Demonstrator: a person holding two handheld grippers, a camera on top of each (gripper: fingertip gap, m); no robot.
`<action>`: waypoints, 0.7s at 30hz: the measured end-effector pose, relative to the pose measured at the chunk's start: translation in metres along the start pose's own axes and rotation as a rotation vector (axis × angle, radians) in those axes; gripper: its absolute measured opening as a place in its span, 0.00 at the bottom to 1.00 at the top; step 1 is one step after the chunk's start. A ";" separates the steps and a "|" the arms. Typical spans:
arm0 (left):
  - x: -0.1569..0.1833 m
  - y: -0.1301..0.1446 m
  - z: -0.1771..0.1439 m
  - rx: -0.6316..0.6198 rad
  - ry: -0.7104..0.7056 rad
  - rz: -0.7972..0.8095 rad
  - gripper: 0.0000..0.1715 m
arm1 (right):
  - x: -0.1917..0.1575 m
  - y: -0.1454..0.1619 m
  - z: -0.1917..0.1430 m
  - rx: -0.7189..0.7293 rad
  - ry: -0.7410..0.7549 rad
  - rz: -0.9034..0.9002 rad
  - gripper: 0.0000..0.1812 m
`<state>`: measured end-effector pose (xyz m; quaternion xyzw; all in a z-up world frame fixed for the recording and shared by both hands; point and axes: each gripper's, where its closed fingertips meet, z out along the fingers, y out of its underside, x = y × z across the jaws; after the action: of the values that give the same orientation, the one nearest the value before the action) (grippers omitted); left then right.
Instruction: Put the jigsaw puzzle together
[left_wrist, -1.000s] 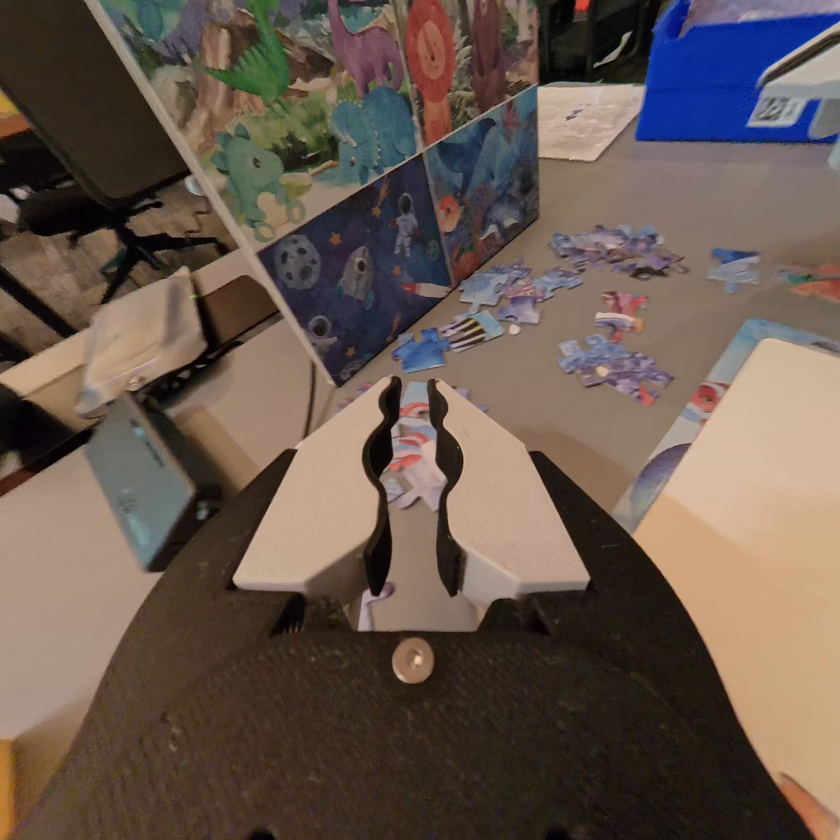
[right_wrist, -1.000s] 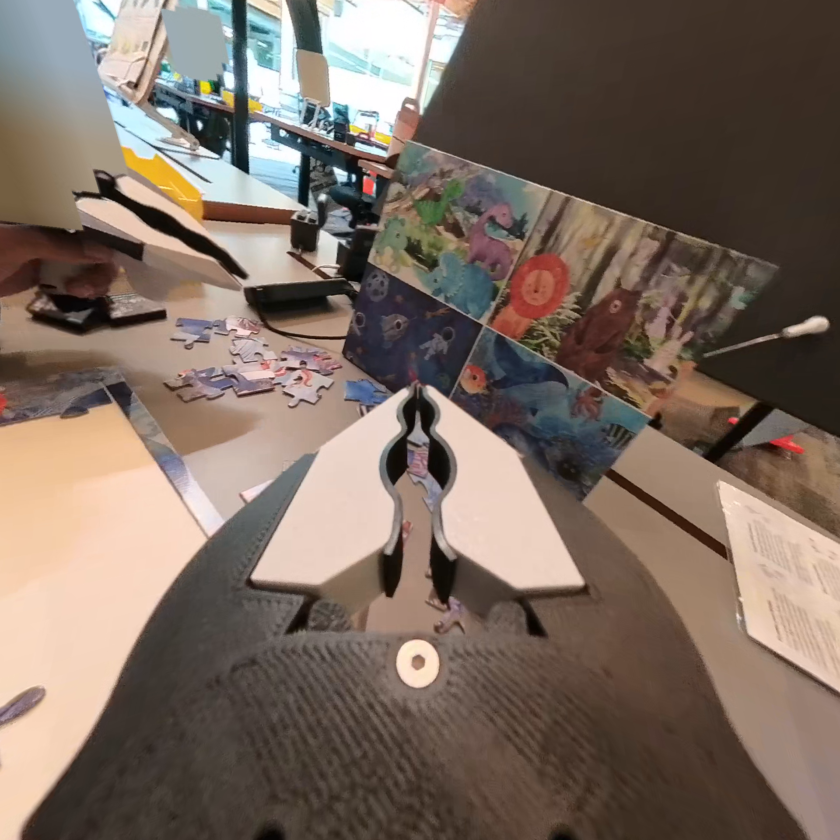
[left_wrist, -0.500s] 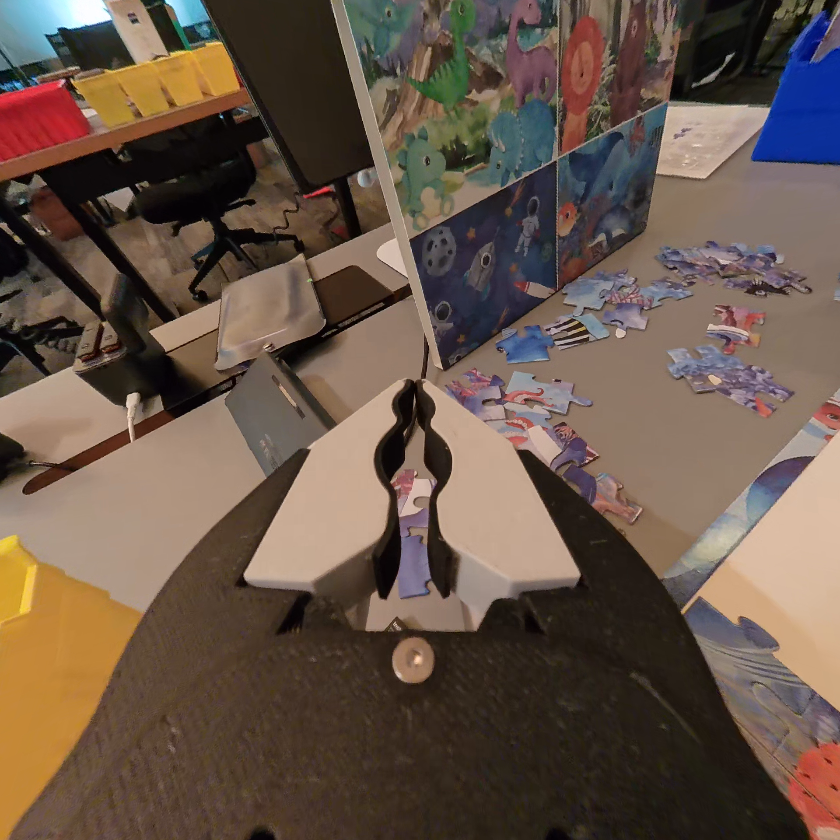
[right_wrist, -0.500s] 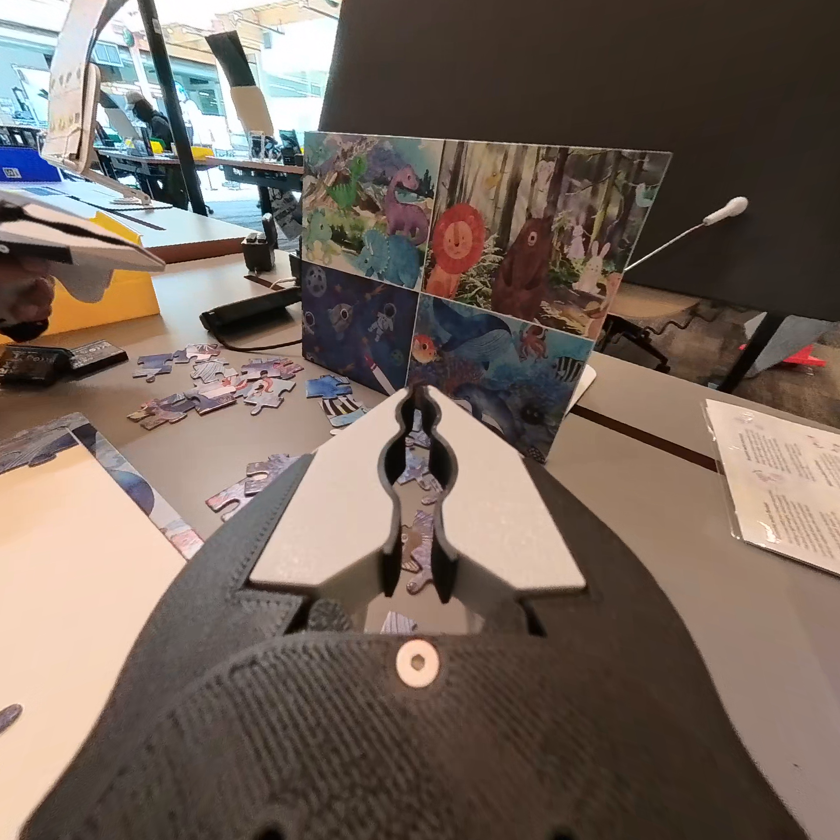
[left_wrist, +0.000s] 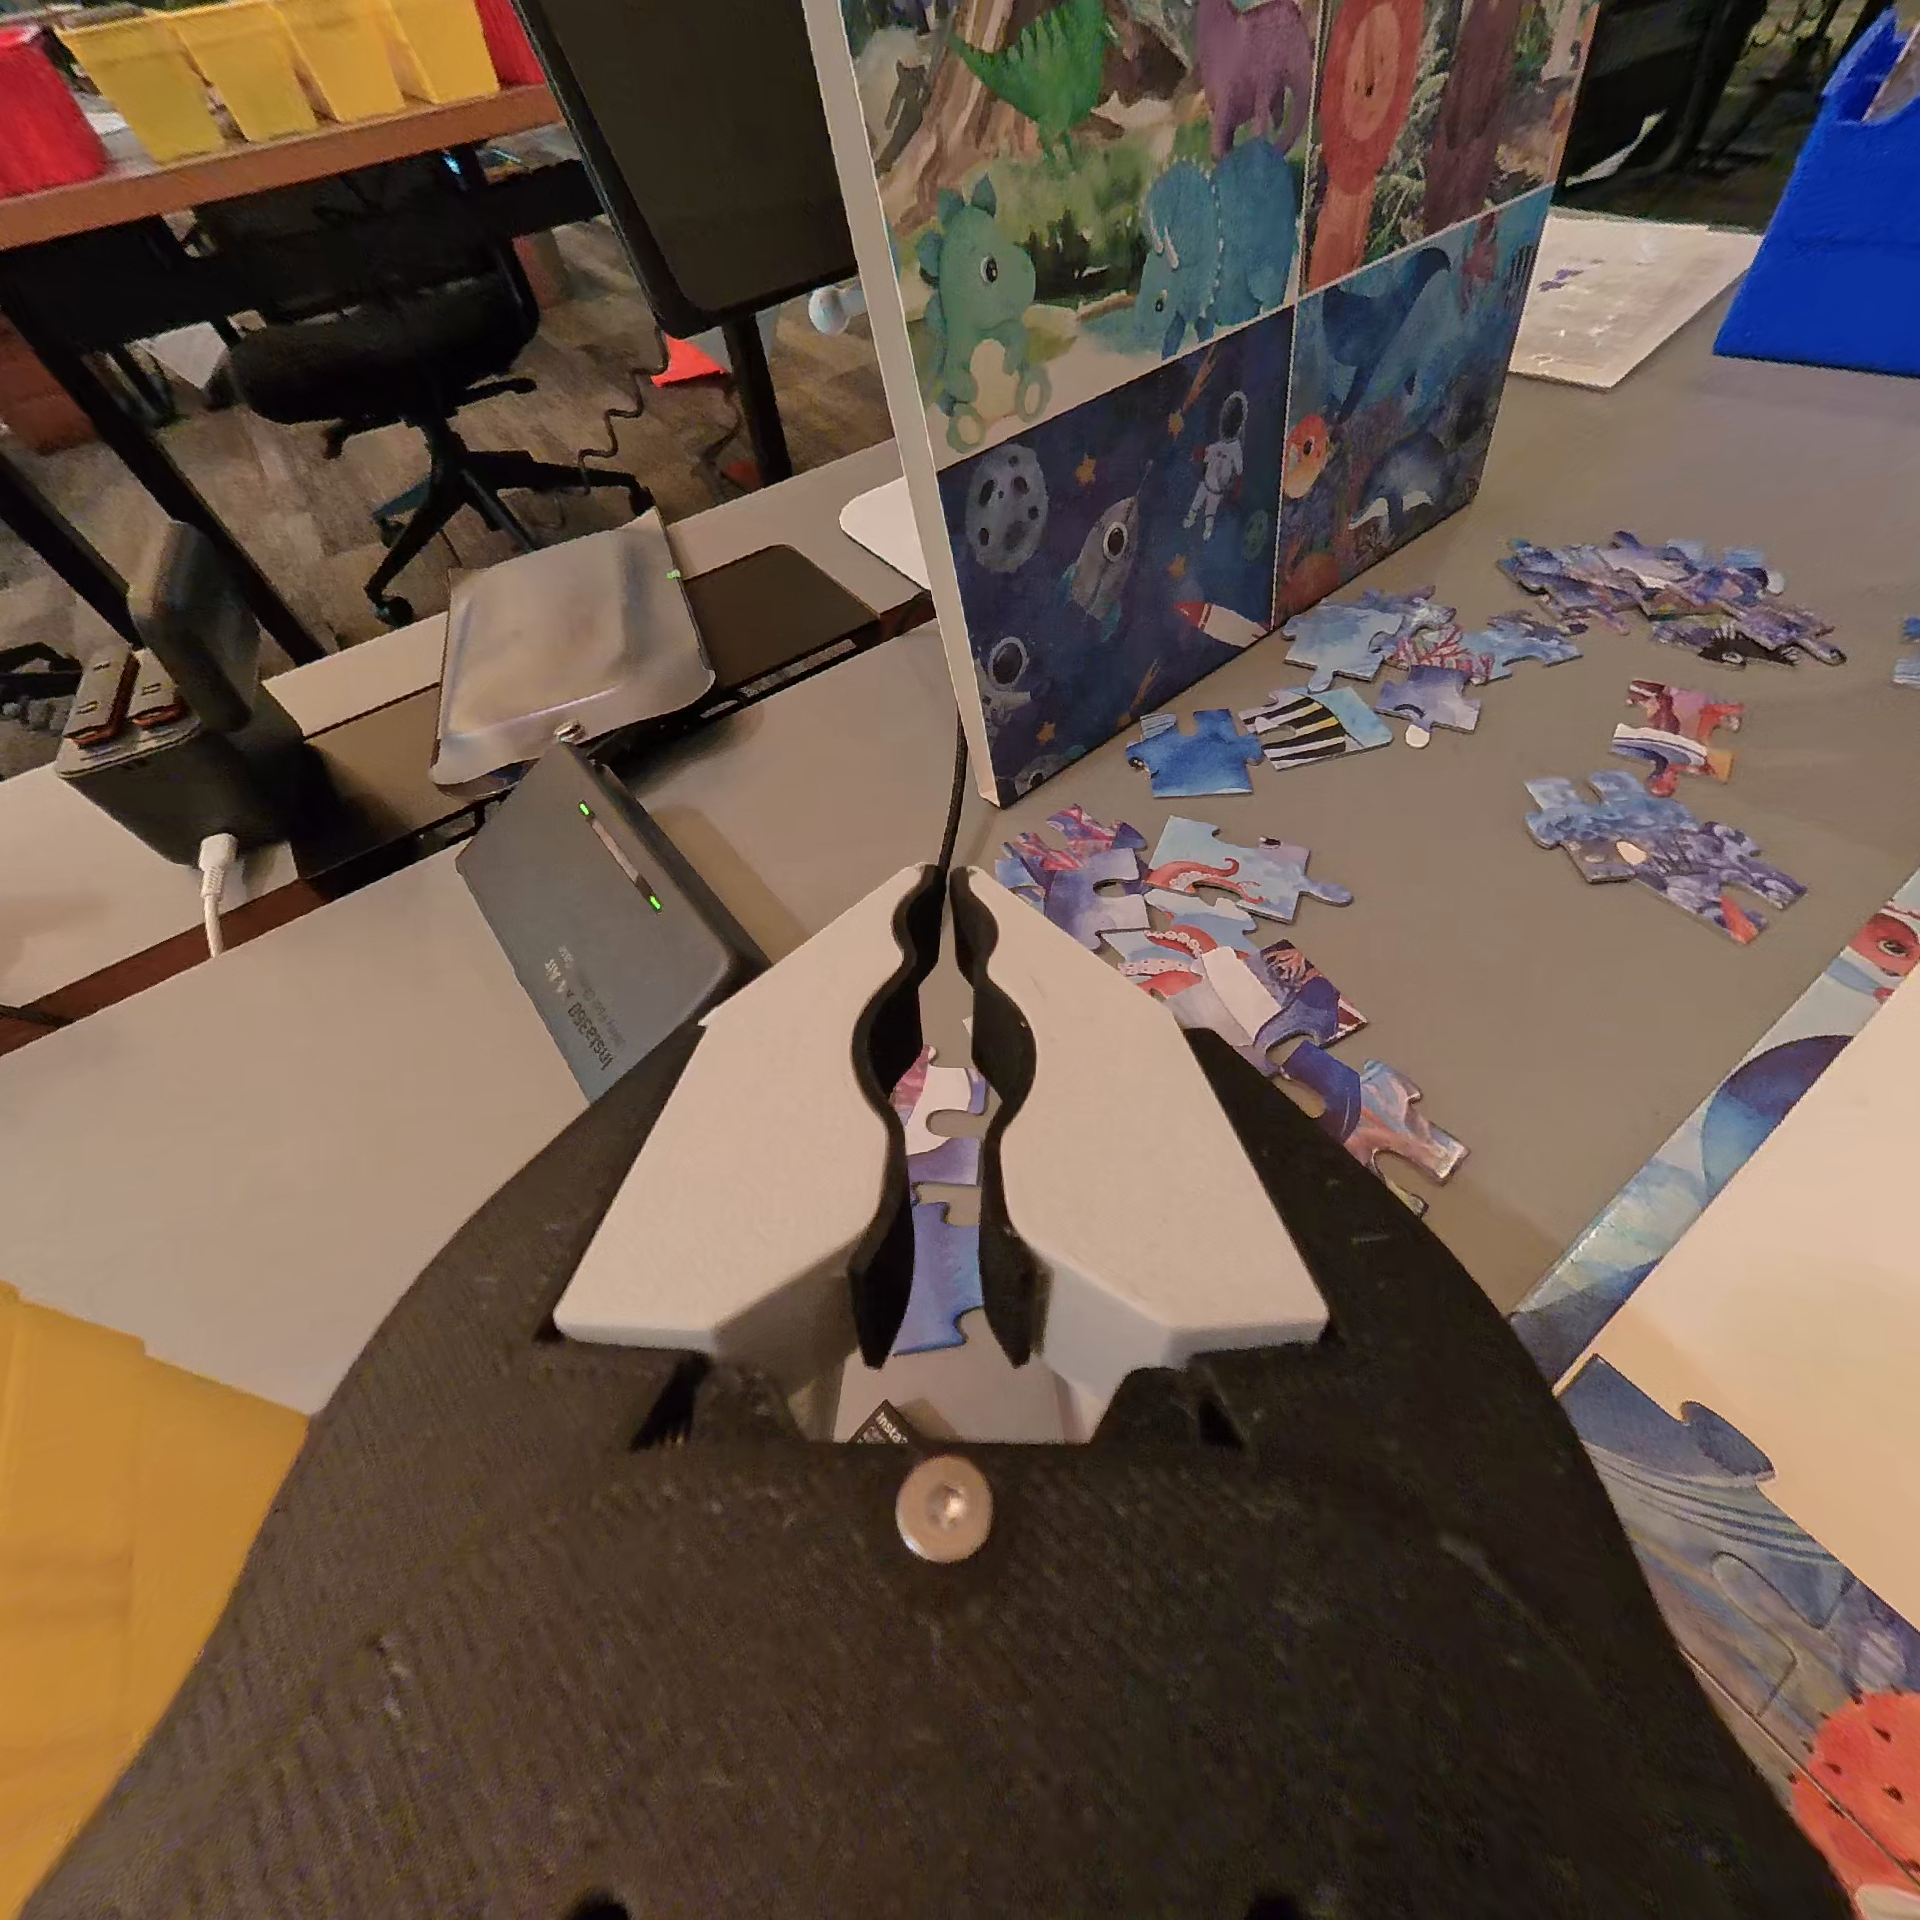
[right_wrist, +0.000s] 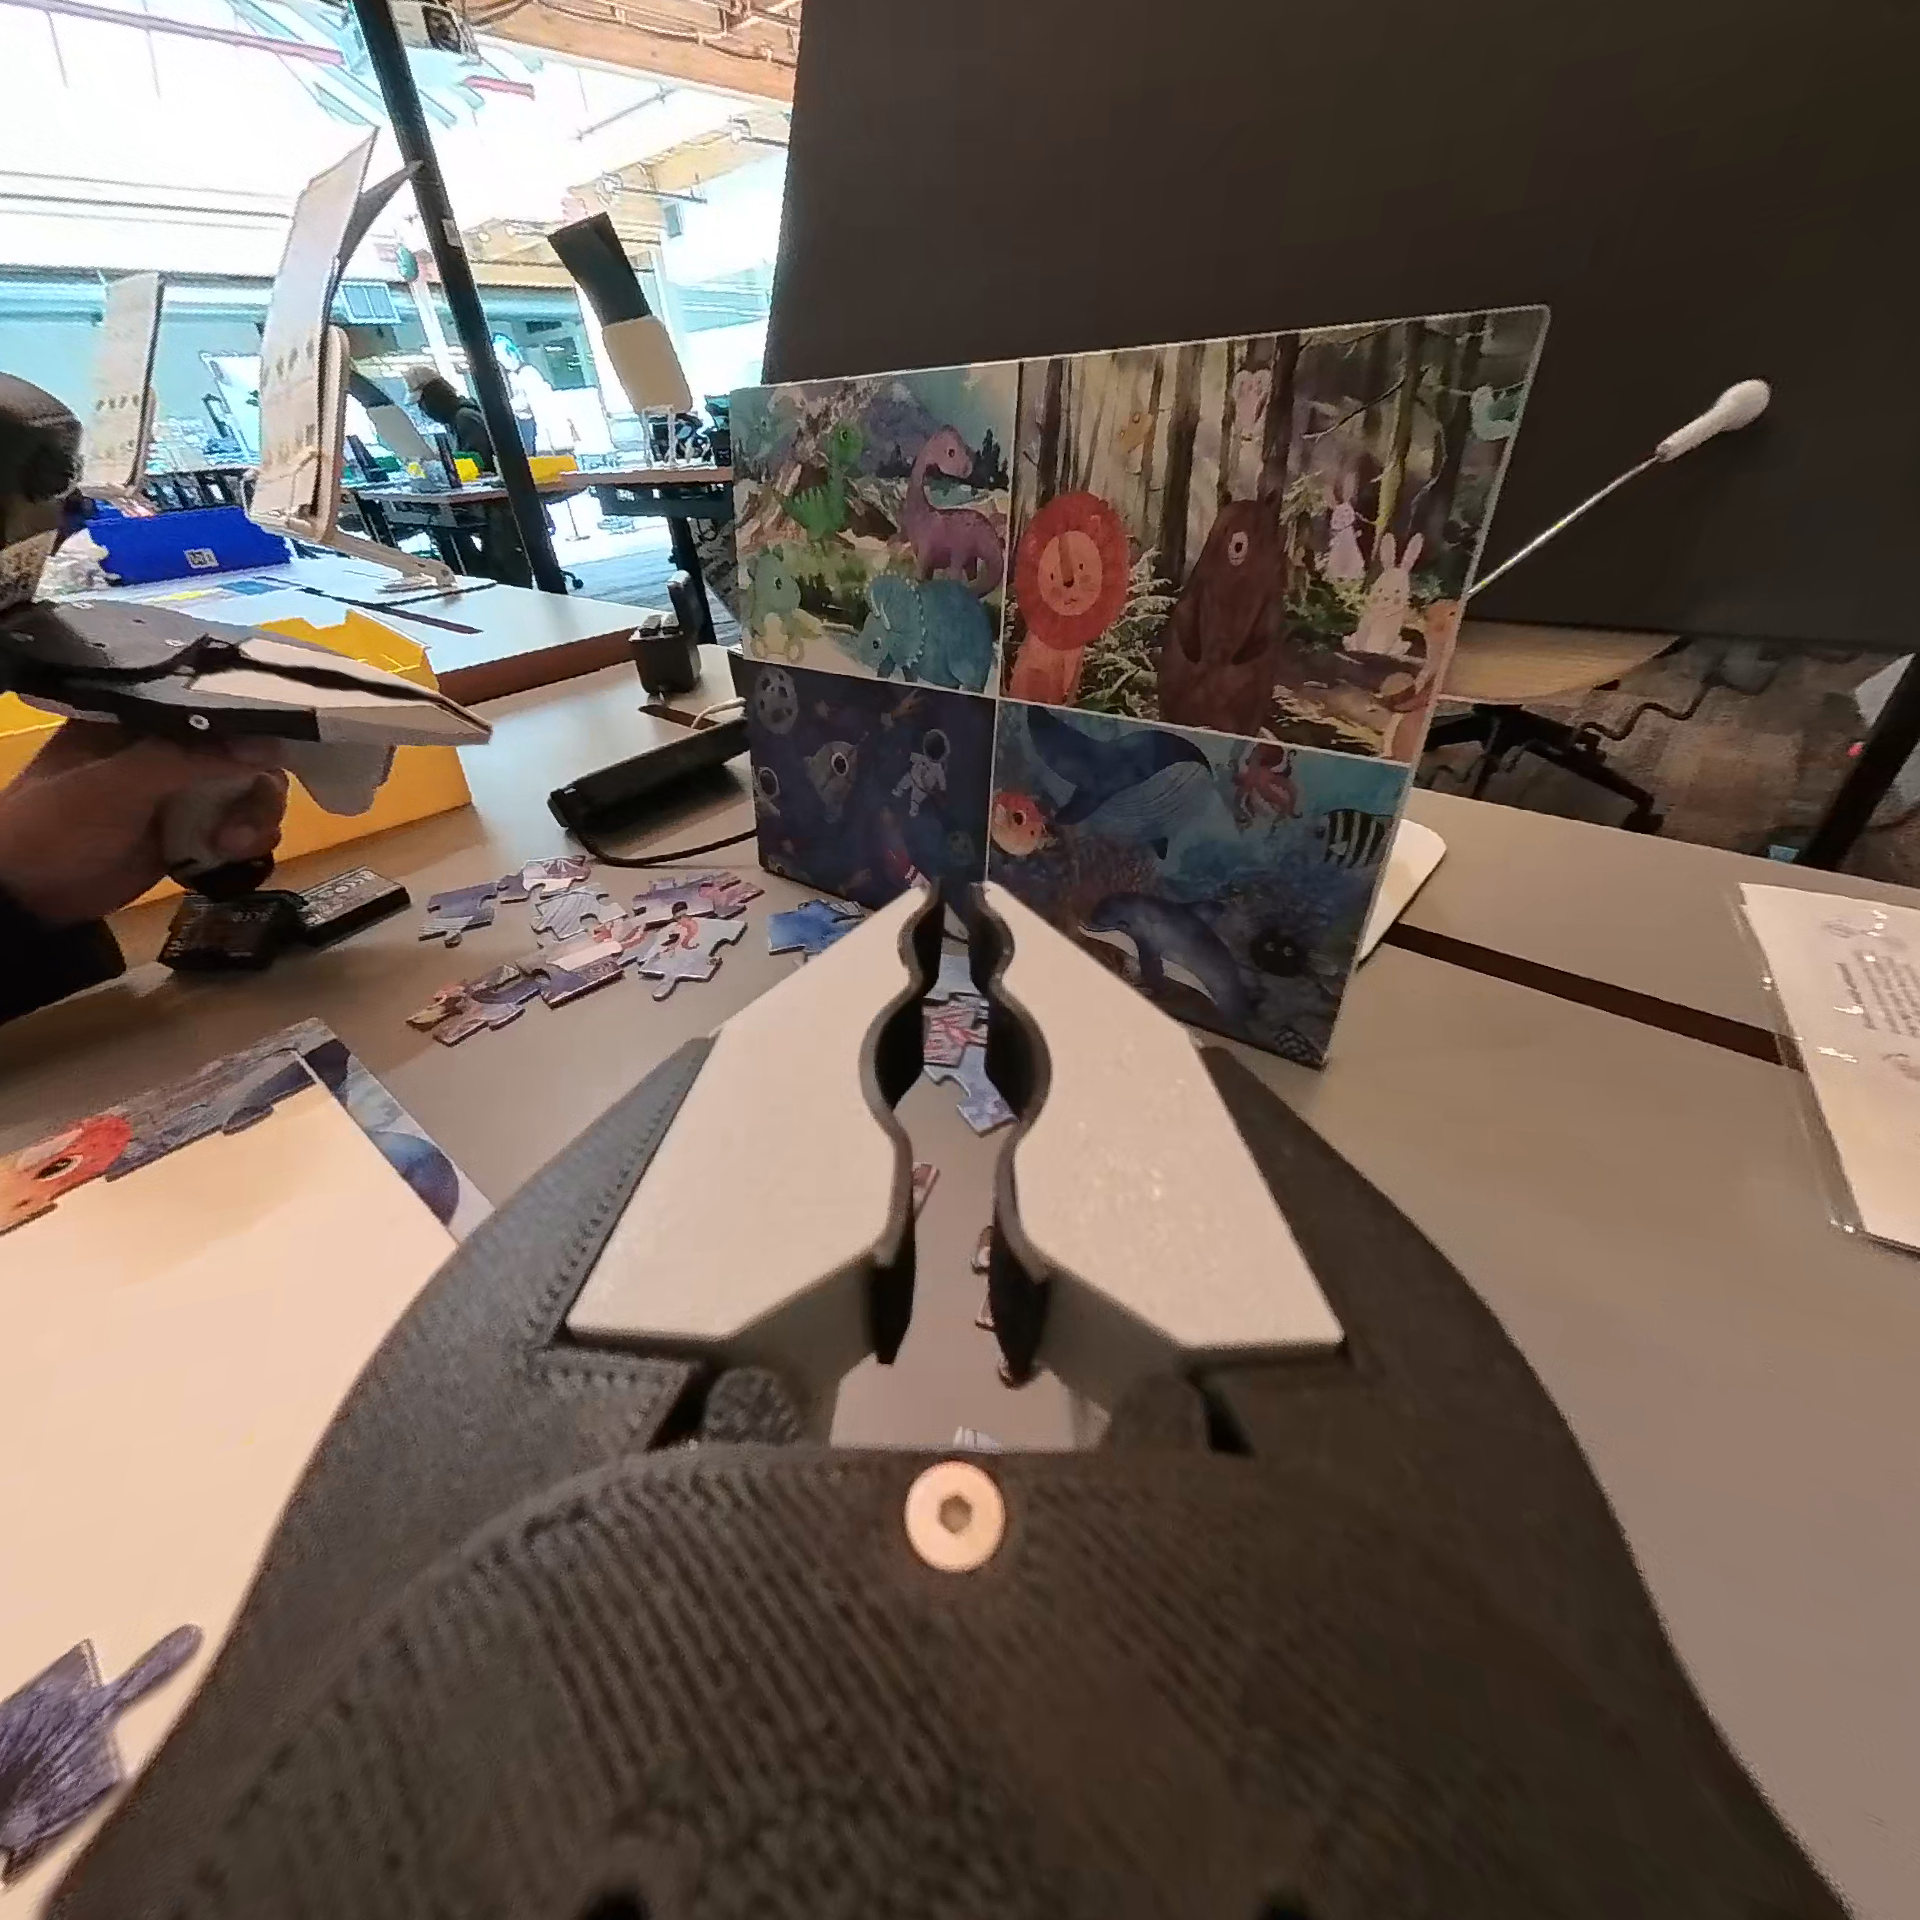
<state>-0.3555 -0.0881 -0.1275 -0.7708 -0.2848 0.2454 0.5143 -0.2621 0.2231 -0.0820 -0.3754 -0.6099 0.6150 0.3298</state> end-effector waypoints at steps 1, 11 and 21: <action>0.001 0.000 0.000 -0.003 0.001 0.002 0.00 | -0.001 0.000 0.000 -0.001 -0.003 0.000 0.01; 0.002 0.000 0.001 -0.005 0.000 0.003 0.01 | -0.004 0.003 0.003 -0.015 -0.012 -0.005 0.01; 0.002 0.001 0.002 -0.005 0.003 0.000 0.01 | 0.005 -0.004 -0.003 0.008 0.016 -0.005 0.01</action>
<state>-0.3546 -0.0856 -0.1289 -0.7724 -0.2845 0.2436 0.5130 -0.2616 0.2290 -0.0782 -0.3775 -0.6058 0.6135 0.3378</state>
